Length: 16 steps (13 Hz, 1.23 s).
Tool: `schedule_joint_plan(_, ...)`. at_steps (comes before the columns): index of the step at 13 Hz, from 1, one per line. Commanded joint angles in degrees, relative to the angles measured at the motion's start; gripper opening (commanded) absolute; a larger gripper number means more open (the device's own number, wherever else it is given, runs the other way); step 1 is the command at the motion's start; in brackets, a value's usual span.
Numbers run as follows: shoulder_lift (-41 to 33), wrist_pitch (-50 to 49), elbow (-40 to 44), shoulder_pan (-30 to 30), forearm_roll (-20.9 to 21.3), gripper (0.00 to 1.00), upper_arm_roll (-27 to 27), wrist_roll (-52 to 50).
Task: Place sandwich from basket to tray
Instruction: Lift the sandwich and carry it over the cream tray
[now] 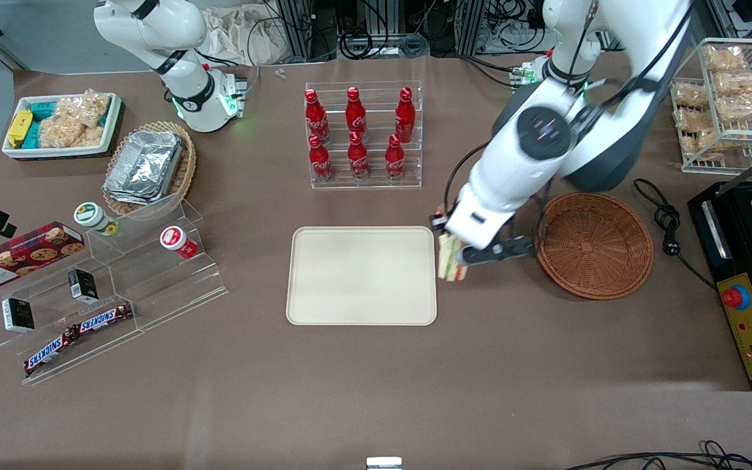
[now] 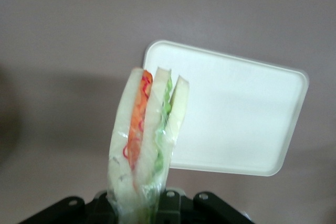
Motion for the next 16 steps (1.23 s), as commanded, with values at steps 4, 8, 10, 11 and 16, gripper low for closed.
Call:
schedule_joint_plan(4, 16.9, 10.0, 5.8, -8.5, 14.5, 0.00, 2.9, -8.7)
schedule_joint_plan(8, 20.5, 11.1, 5.5, -12.0, 19.8, 0.00, 5.3, -11.3)
schedule_joint_plan(10, 20.9, 11.2, 5.7, -12.1, 20.0, 0.28, 5.3, -11.5)
schedule_joint_plan(11, 20.9, 11.2, 5.8, -11.9, 19.9, 0.74, 5.3, -11.6)
schedule_joint_plan(16, 15.3, 7.7, 6.0, -9.6, 18.9, 1.00, 5.1, -12.1)
